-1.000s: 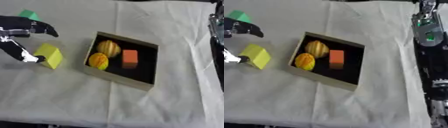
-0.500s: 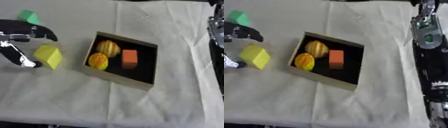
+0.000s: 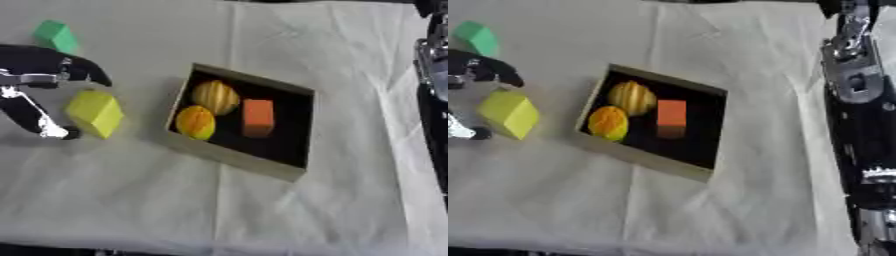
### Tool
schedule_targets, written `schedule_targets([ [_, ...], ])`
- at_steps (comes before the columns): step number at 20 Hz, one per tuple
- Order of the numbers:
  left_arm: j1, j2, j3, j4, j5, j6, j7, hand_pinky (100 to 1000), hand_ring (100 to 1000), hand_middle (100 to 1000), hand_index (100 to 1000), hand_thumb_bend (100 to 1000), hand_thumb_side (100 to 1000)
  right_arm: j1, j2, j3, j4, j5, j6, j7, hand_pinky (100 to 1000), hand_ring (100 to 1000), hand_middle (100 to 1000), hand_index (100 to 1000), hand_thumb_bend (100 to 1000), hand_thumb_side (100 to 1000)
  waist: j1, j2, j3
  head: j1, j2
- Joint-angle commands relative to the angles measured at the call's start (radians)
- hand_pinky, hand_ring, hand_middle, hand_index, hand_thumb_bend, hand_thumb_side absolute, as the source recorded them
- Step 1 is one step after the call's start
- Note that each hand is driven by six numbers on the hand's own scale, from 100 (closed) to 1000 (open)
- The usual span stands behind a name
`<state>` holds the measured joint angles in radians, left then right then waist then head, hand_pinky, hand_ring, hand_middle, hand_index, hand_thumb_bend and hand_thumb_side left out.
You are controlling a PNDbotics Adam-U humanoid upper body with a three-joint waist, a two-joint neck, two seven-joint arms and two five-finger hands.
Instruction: Pick up objects on the table and place them in the box.
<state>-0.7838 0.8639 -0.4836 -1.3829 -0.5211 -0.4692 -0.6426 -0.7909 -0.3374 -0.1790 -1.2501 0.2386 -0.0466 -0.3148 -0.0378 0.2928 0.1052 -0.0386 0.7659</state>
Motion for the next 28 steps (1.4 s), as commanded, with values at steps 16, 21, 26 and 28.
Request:
schedule_targets([
  [16, -0.021, -0.027, 0.035, 0.067, -0.001, -0.286, -0.256, 905, 879, 691, 863, 300, 298, 0.021, 0.0, -0.025, -0.042, -0.039, 0.003, -0.017, 712, 708, 677, 849, 100, 531, 0.004, -0.018, -0.005, -0.001, 0.004],
  [21, -0.017, -0.015, 0.061, 0.012, 0.052, -0.246, -0.223, 847, 774, 529, 722, 184, 294, 0.033, 0.003, -0.032, -0.04, -0.041, 0.006, -0.024, 712, 709, 675, 849, 100, 532, 0.005, -0.019, -0.003, -0.004, 0.004],
  [26, -0.043, -0.018, 0.105, -0.103, 0.129, -0.186, -0.181, 805, 724, 491, 679, 100, 272, 0.033, 0.004, -0.034, -0.047, -0.035, 0.006, -0.025, 712, 709, 672, 847, 100, 530, 0.006, -0.022, -0.001, -0.018, 0.004],
  [28, -0.078, -0.042, 0.12, -0.151, 0.167, -0.165, -0.159, 789, 701, 478, 665, 100, 260, 0.031, 0.004, -0.035, -0.055, -0.032, 0.005, -0.026, 712, 709, 671, 846, 100, 529, 0.007, -0.025, 0.001, -0.032, 0.004],
])
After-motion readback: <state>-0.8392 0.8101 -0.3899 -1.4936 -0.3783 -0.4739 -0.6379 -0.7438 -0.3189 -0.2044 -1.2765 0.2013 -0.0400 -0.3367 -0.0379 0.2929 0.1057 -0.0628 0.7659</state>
